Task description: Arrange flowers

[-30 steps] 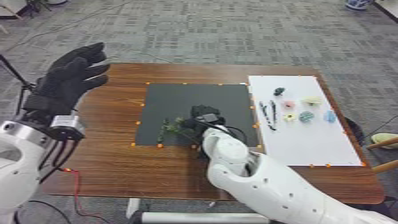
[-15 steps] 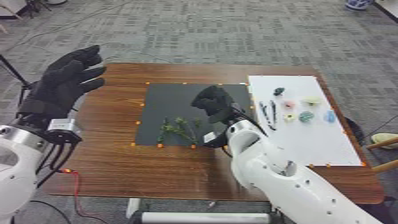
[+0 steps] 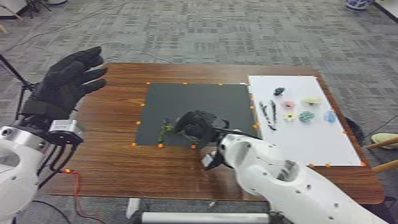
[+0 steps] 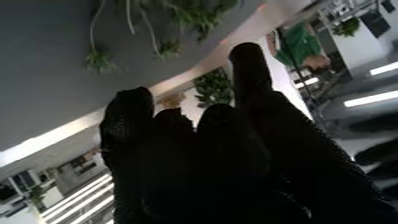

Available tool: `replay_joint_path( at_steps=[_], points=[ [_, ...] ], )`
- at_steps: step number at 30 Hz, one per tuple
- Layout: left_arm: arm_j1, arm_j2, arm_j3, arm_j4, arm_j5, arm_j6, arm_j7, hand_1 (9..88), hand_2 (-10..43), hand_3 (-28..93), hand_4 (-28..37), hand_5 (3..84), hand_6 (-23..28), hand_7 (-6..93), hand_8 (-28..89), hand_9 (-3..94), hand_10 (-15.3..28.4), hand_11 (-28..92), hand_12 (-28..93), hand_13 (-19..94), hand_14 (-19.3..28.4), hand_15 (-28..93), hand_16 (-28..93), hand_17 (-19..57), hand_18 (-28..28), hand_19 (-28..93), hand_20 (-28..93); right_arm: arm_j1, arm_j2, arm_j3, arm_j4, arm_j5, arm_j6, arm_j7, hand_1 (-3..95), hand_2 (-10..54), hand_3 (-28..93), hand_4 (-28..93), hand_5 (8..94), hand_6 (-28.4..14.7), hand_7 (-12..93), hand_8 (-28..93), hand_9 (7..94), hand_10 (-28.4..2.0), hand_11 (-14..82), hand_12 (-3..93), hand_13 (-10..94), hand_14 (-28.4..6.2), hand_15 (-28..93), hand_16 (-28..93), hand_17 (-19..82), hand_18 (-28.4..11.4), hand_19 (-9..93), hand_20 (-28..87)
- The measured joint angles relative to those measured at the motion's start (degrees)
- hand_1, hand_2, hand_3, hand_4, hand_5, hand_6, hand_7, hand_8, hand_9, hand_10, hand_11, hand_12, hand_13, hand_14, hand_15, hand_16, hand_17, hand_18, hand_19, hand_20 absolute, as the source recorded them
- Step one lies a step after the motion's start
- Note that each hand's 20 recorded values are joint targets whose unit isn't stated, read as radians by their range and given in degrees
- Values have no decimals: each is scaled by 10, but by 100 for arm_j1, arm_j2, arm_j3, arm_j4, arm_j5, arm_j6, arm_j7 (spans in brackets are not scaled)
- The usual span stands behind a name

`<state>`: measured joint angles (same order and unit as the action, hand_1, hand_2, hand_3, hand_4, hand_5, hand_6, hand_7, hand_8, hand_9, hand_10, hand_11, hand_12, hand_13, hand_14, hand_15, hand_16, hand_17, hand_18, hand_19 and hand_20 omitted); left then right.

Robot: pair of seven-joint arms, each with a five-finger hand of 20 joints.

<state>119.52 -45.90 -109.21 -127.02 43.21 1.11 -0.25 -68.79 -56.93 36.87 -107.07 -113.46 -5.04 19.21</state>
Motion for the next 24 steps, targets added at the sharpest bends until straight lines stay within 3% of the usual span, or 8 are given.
replay_joint_path(
  at_steps=[11, 24],
  points=[
    [9, 0, -1, 0, -3, 0, 0, 262, -45, 681, -274, 218, 14, 238, -113, 164, 94, 224, 193, 83, 128, 439, -57, -104, 188, 387, 102, 575, -119, -512, 212, -369, -648, 153, 166, 340, 931, -119, 581, 36, 149, -130, 903, -83, 756, 388, 837, -112, 932, 423, 385, -222, 869, 435],
    [-23, 4, 50, 14, -6, -5, -2, 261, -43, 680, -272, 219, 15, 238, -113, 165, 94, 224, 194, 83, 128, 438, -55, -104, 187, 386, 103, 1040, -397, -1065, 593, -466, -749, 464, 160, 347, 923, -121, 577, 33, 149, -131, 905, -81, 754, 388, 842, -109, 932, 418, 387, -223, 876, 421]
  ],
)
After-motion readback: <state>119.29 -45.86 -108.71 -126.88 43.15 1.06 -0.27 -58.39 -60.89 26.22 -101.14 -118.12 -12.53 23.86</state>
